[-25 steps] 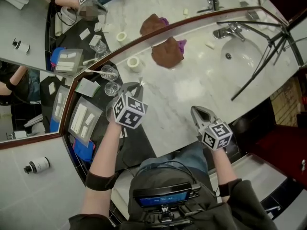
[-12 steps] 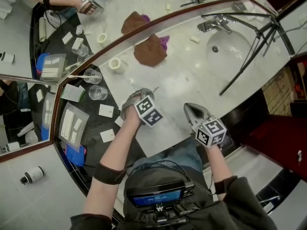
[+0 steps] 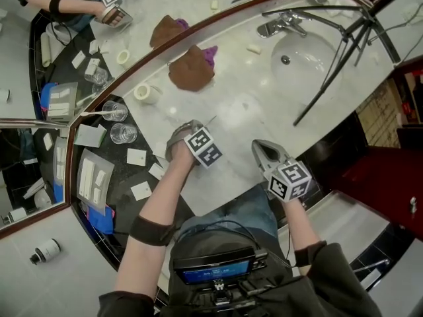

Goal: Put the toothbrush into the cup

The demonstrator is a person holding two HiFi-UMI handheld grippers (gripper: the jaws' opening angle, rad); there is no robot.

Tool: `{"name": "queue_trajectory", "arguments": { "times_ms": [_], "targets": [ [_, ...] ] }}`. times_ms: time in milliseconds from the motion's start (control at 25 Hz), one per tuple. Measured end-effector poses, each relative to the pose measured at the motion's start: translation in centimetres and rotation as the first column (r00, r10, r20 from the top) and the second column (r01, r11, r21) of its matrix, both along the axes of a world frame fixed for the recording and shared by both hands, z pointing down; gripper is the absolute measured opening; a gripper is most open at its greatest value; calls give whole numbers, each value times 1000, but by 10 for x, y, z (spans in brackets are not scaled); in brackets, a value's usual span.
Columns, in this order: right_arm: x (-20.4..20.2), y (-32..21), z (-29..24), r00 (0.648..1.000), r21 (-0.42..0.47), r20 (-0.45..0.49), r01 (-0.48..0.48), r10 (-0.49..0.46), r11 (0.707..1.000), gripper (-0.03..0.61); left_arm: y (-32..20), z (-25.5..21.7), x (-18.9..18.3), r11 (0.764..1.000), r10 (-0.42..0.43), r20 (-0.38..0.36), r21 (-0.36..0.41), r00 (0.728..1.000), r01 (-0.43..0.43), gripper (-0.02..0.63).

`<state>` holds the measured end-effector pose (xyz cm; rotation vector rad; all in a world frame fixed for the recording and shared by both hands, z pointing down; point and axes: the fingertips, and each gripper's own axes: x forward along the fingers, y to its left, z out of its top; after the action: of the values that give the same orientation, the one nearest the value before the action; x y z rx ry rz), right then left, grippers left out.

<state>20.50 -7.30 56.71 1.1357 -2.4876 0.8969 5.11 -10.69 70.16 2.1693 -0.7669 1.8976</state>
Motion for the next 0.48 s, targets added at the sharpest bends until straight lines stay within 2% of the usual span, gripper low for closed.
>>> {"name": "queue_trajectory", "arguments": {
  "times_ms": [320, 480],
  "targets": [
    [14, 2, 0, 1000, -3, -6, -25, 25, 1000, 11, 4, 18, 1, 1000, -22, -18, -21, 1000, 22, 31],
    [13, 5, 0, 1000, -12, 0, -21, 21, 1000, 11, 4, 20, 3, 999, -41, -36, -3, 999, 41, 37]
  ]
}}
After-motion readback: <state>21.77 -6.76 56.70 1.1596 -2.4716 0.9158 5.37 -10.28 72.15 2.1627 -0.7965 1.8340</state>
